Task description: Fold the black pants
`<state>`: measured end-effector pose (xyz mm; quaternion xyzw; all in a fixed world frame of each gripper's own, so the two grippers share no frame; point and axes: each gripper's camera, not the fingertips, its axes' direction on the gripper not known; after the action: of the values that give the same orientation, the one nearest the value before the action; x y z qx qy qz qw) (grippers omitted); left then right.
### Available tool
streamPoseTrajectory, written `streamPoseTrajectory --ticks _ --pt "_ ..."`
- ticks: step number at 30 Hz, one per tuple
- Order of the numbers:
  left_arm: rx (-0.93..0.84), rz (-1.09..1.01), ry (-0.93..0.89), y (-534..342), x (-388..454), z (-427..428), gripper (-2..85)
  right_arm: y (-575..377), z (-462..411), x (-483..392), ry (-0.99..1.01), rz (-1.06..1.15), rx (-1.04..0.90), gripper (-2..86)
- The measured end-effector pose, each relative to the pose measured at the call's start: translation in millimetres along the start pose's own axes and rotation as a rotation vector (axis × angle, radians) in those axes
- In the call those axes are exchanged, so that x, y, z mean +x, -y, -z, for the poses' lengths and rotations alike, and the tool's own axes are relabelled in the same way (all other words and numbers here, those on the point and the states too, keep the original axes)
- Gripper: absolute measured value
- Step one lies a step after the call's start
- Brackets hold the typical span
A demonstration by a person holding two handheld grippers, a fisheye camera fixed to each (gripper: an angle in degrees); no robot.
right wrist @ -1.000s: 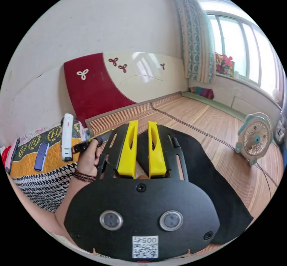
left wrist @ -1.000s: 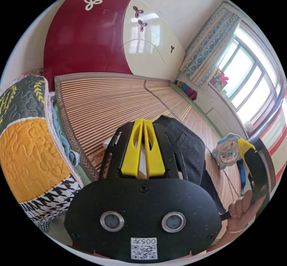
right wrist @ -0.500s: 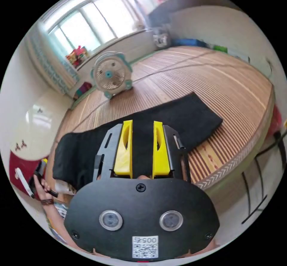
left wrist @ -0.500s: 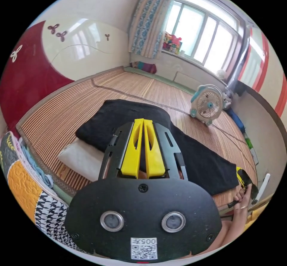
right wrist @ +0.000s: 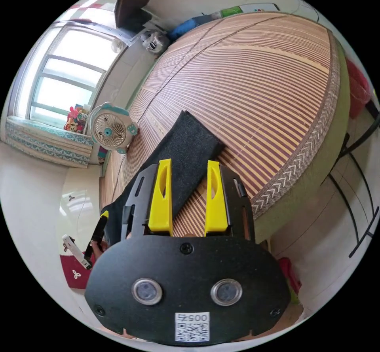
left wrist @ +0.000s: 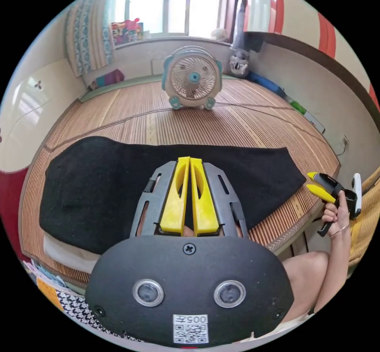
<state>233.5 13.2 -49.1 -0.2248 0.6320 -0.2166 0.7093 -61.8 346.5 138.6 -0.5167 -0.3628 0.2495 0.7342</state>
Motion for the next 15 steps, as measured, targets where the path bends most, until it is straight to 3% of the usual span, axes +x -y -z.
streamPoseTrajectory --ticks 7,15 --pt "-0.111 -0.194 -0.081 -17.9 86.9 -54.6 -0.5 21.6 -11.1 38.4 0.011 -0.053 -0.054 10.3" --pt "-0.182 -0.254 -0.061 -32.6 117.8 -101.3 -0.5 36.7 -27.4 65.4 0.04 -0.069 -0.077 10.6"
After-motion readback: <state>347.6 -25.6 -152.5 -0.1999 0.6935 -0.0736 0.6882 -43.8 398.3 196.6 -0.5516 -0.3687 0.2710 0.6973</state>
